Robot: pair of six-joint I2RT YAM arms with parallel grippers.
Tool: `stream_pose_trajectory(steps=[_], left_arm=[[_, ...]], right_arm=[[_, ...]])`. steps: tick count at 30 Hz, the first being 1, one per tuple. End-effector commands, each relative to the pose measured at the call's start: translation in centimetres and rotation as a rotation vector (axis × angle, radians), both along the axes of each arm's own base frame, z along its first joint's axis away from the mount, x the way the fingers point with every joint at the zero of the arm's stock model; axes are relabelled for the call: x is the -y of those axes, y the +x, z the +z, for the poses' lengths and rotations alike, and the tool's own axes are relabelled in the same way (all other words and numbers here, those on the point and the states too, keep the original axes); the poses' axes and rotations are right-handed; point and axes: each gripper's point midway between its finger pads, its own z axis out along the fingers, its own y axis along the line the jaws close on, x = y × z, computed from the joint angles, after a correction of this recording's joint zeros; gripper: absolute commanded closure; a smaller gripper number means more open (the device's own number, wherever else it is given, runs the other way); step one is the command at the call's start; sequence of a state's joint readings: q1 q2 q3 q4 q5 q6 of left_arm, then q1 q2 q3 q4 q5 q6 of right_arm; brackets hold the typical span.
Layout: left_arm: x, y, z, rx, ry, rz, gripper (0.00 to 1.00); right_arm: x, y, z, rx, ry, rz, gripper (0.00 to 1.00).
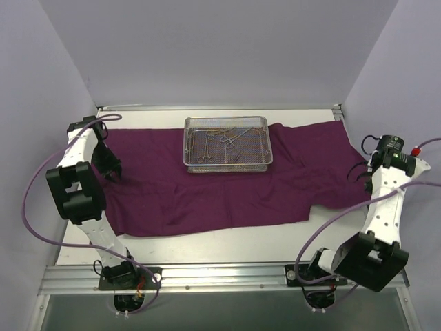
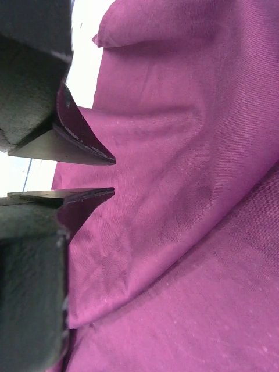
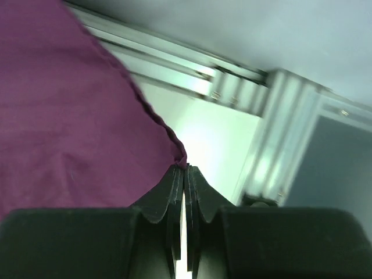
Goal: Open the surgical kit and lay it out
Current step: Smooth out the surgical kit at the center of the board.
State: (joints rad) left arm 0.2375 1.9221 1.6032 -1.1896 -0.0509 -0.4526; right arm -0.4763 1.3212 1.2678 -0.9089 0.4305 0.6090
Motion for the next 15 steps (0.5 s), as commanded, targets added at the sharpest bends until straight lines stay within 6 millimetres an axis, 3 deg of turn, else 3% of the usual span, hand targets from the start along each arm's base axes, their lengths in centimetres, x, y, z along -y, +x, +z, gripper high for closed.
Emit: stream_pose_trajectory(steps=[1, 2, 5, 7, 9, 11, 13, 14, 15], left_arm=[[-0.5, 0.5, 0.7, 0.021, 0.009, -0.009, 0.69], [-0.6, 0.6, 0.7, 0.02, 0.014, -0.01, 0.69], [-0.8, 1.0, 0.8, 0.017, 0.021, -0.008, 0.69], [-0.9, 1.1, 1.0, 0.022, 0.024, -0.008, 0.69], [-0.7, 1.3, 1.3, 0.034, 0.02, -0.011, 0.69], [-0.5, 1.5, 1.8, 0.045, 0.022, -0.025, 0.69], [-0.3, 1.7, 1.9, 0.042, 0.024, -0.045, 0.69], [-0.2, 2.0, 2.1, 0.052, 0.02, -0.053, 0.7], [0.0, 2.3, 2.2, 0.063, 0.013, -0.064, 0.73]], right_arm=[[-0.7, -5.9, -0.9, -0.128, -0.013, -0.074, 1.0], [-1.0, -5.6, -0.9, -0.093, -0.002, -0.033, 0.83], [-1.3, -4.7, -1.6, -0.107, 0.051, -0.004, 0.57], [-1.2, -3.7, -1.3, -0.118, 0.074, 0.036, 0.5], [-1.1, -1.0, -1.2, -0.076, 0.096, 0.095, 0.47], [-0.4, 3.5, 0.7, 0.055, 0.06, 0.149, 0.42], [-2.2, 8.8, 1.9, 0.174, 0.064, 0.282, 0.4], [-2.3, 12.9, 2.1, 0.253, 0.041, 0.34, 0.4], [-4.5, 15.7, 2.1, 0.29, 0.055, 0.42, 0.4]])
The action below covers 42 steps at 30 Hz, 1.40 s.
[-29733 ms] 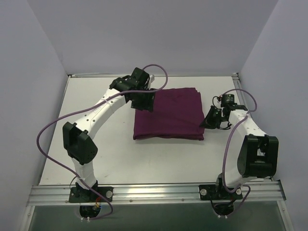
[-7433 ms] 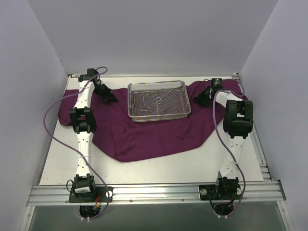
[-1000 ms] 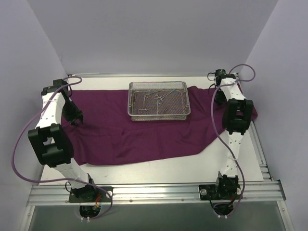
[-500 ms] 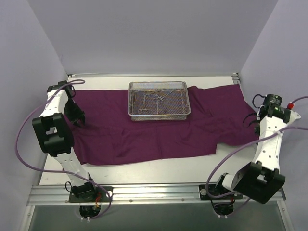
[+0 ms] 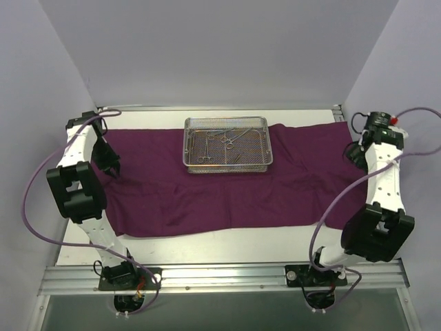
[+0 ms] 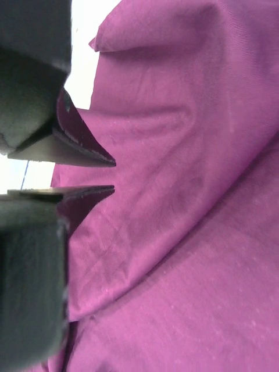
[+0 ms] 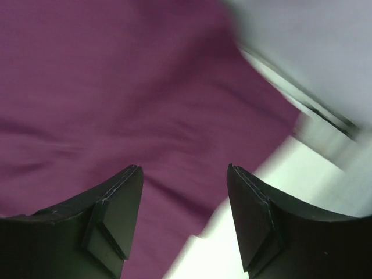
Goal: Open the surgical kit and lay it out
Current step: Smooth out the surgical kit at the center of the board.
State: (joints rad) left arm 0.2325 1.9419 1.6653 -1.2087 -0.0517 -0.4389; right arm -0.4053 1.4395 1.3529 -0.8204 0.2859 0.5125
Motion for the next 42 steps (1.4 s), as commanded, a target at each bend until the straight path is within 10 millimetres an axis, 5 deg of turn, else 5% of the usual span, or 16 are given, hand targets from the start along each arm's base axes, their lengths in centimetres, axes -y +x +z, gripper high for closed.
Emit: stream_pose_trajectory(steps=[1, 2, 5, 6, 8, 9, 13, 14, 17, 26, 35, 42], left_arm=[[0.8, 1.7, 1.3, 0.055, -0.028, -0.053, 0.78], [0.9, 2.1, 1.4, 0.068, -0.033, -0.056, 0.81], [2.2, 4.0, 1.9, 0.13, -0.106, -0.064, 0.89], [2.8, 5.0, 2.1, 0.164, -0.127, -0.076, 0.91], [3.9, 5.6, 1.5, 0.156, -0.173, -0.078, 0.94], [4.4, 6.0, 1.4, 0.154, -0.184, -0.083, 0.95], [6.2, 8.7, 0.4, 0.168, -0.208, -0.111, 0.95], [6.4, 9.2, -0.1, 0.165, -0.222, -0.108, 0.96], [6.8, 10.3, -1.5, 0.112, -0.255, -0.08, 0.98], [4.9, 11.1, -5.5, -0.016, -0.174, -0.008, 0.97], [4.1, 12.7, -11.4, -0.089, -0.162, 0.043, 0.98], [2.3, 14.9, -14.1, -0.031, -0.2, 0.088, 0.98]], right_arm=[[-3.7, 11.7, 2.1, 0.281, 0.019, 0.228, 0.41], [-4.2, 15.3, 0.9, 0.322, 0.054, 0.254, 0.43], [-8.6, 21.7, -2.1, 0.374, 0.159, 0.375, 0.52], [-9.6, 23.8, -1.0, 0.418, 0.16, 0.416, 0.55], [-13.4, 26.8, -3.5, 0.421, 0.237, 0.505, 0.62], [-14.5, 28.2, -2.9, 0.457, 0.258, 0.533, 0.64], [-18.9, 30.4, -5.6, 0.459, 0.362, 0.612, 0.77], [-19.6, 30.0, -7.4, 0.406, 0.385, 0.615, 0.88], [-20.3, 29.5, -9.3, 0.372, 0.419, 0.63, 1.0], [-20.2, 25.8, -15.4, 0.243, 0.451, 0.624, 1.0], [-19.5, 25.1, -21.1, 0.132, 0.455, 0.546, 1.0], [-20.5, 24.9, -23.1, 0.124, 0.53, 0.464, 1.0]])
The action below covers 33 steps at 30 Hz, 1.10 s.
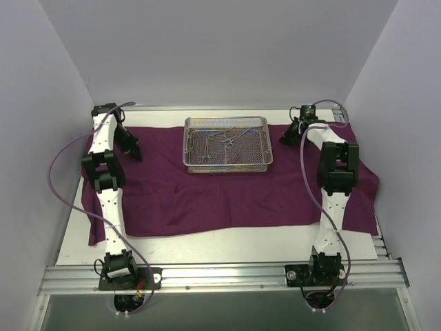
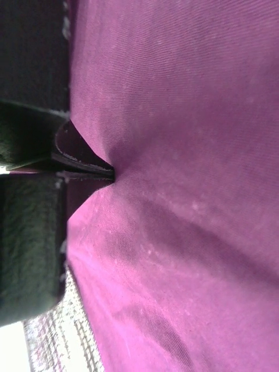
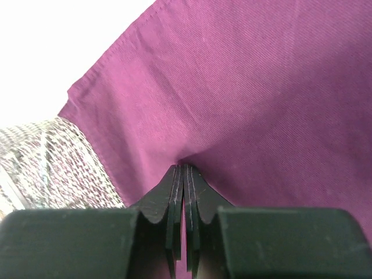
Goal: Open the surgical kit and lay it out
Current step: Smooth out the surgical kit at the center of the board.
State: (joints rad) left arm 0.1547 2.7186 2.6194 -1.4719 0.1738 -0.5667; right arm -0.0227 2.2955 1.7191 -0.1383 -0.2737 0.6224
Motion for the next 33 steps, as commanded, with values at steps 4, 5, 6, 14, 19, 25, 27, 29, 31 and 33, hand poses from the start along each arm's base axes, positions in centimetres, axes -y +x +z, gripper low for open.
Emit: stream_pose_trajectory(steps=[4, 5, 6, 14, 19, 25, 27, 29, 31, 33], left_arm=[[-3.7, 3.4, -6.6, 0.082, -0.007, 0.062, 0.98], [-3.7, 3.9, -6.5, 0.105, -0.021, 0.061, 0.98], [-4.4, 4.6, -6.4, 0.133, -0.026, 0.076, 0.98], [-6.8, 7.1, -6.9, 0.257, -0.099, 0.131, 0.98], [-7.7, 7.7, -6.1, 0.294, -0.107, 0.149, 0.98], [-9.0, 8.1, 0.5, 0.378, -0.079, 0.156, 0.95], [-8.5, 7.5, 2.6, 0.374, -0.072, 0.158, 0.93], [-8.2, 6.8, 7.1, 0.409, -0.013, 0.143, 0.91], [-6.8, 5.5, 10.5, 0.416, 0.038, 0.105, 0.9], [-5.9, 3.4, 12.6, 0.39, 0.111, 0.077, 0.89]], right_arm=[[-0.7, -3.4, -7.8, -0.228, 0.039, -0.071, 1.0], [-1.0, -3.2, -8.3, -0.238, 0.063, -0.096, 1.0], [-1.4, -3.1, -8.5, -0.239, 0.079, -0.106, 1.0], [-3.5, -0.9, -9.3, -0.214, 0.134, -0.151, 1.0], [-2.5, 2.2, -8.1, -0.16, 0.106, -0.158, 1.0], [-0.4, 3.8, -6.0, -0.114, 0.126, -0.153, 1.0], [-0.5, 4.3, -4.3, -0.085, 0.117, -0.111, 0.99], [-0.5, 4.1, -2.1, -0.06, 0.099, -0.065, 0.93], [-0.3, 4.1, 1.6, -0.002, 0.077, -0.038, 0.8], [0.2, 3.3, 3.7, 0.023, 0.03, -0.006, 0.68]])
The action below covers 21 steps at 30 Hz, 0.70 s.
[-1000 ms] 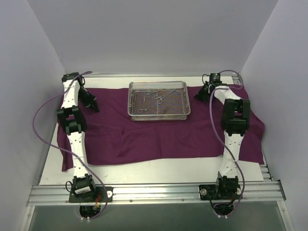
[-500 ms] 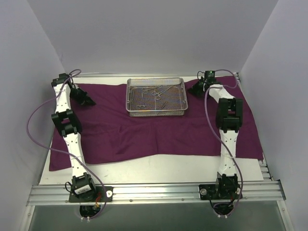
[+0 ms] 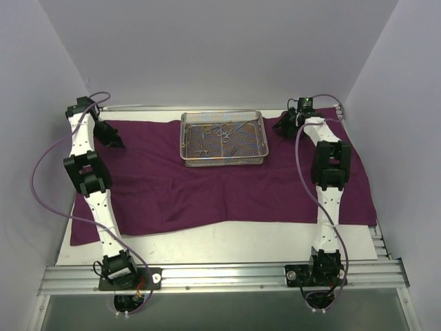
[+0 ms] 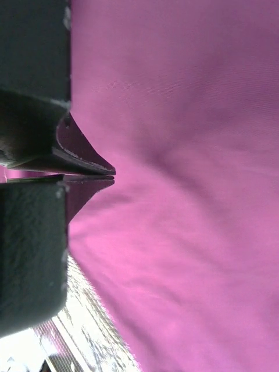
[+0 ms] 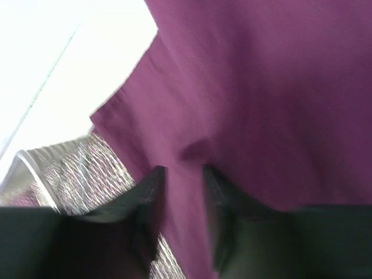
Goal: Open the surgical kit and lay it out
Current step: Smooth out the surgical kit at the center of the board.
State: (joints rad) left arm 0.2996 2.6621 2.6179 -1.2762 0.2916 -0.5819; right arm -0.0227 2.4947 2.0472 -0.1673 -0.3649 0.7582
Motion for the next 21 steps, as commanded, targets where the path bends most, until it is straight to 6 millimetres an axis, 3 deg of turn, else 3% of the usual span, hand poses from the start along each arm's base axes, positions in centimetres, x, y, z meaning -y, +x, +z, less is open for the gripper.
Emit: stream_pose_trajectory(steps=[1, 2, 3, 4, 6, 7, 8, 9, 10, 11, 12, 13, 14, 16, 18, 19, 21], left_arm=[[0.8, -1.9, 9.6, 0.097, 0.215, -0.047, 0.88], [0.6, -2.4, 10.1, 0.096, 0.259, -0.051, 0.87], [0.9, -3.0, 12.0, 0.126, 0.291, -0.07, 0.86], [1.7, -3.9, 11.1, 0.088, 0.302, -0.097, 0.84], [1.4, -5.5, 12.4, 0.076, 0.366, -0.104, 0.83], [1.7, -6.6, 11.4, 0.032, 0.364, -0.113, 0.82], [1.8, -7.2, 11.4, 0.023, 0.363, -0.116, 0.82], [2.0, -7.9, 11.2, 0.01, 0.359, -0.119, 0.82], [2.2, -8.7, 12.1, 0.025, 0.36, -0.115, 0.82], [2.5, -9.7, 10.9, 0.001, 0.348, -0.124, 0.8], [2.7, -10.3, 12.1, 0.034, 0.352, -0.122, 0.78], [2.9, -10.8, 12.1, 0.041, 0.345, -0.126, 0.75], [3.3, -11.5, 11.2, 0.036, 0.335, -0.134, 0.72], [4.0, -12.3, 12.4, 0.085, 0.329, -0.144, 0.7], [5.1, -13.2, 12.1, 0.091, 0.31, -0.17, 0.68], [5.4, -13.5, 11.8, 0.08, 0.305, -0.176, 0.68], [6.2, -14.6, 10.9, 0.043, 0.283, -0.196, 0.73]], right_arm=[[2.1, -3.7, 5.3, -0.025, -0.144, 0.044, 0.6], [2.3, -4.3, 6.4, -0.021, -0.165, 0.051, 0.56], [2.5, -5.3, 6.9, -0.026, -0.193, 0.076, 0.54], [2.3, -6.4, 9.7, -0.004, -0.21, 0.09, 0.5], [2.1, -8.4, 11.5, 0.002, -0.265, 0.134, 0.47], [1.9, -10.6, 13.2, 0.004, -0.279, 0.161, 0.47], [0.0, -12.0, 14.0, 0.012, -0.296, 0.221, 0.48], [-0.7, -13.3, 14.5, 0.012, -0.321, 0.252, 0.49], [-1.6, -15.9, 15.5, 0.028, -0.339, 0.303, 0.55], [-3.9, -17.5, 15.8, 0.053, -0.334, 0.375, 0.57], [-5.5, -19.1, 16.0, 0.069, -0.306, 0.437, 0.6], [-6.3, -21.7, 15.9, 0.062, -0.305, 0.484, 0.67], [-7.4, -23.0, 15.9, 0.074, -0.295, 0.522, 0.7], [-10.9, -26.0, 16.9, 0.14, -0.277, 0.634, 0.77], [-12.7, -28.8, 14.7, 0.108, -0.284, 0.699, 0.88], [-13.2, -29.3, 14.4, 0.116, -0.28, 0.704, 1.0], [-14.0, -30.9, 12.0, 0.063, -0.232, 0.716, 1.0]])
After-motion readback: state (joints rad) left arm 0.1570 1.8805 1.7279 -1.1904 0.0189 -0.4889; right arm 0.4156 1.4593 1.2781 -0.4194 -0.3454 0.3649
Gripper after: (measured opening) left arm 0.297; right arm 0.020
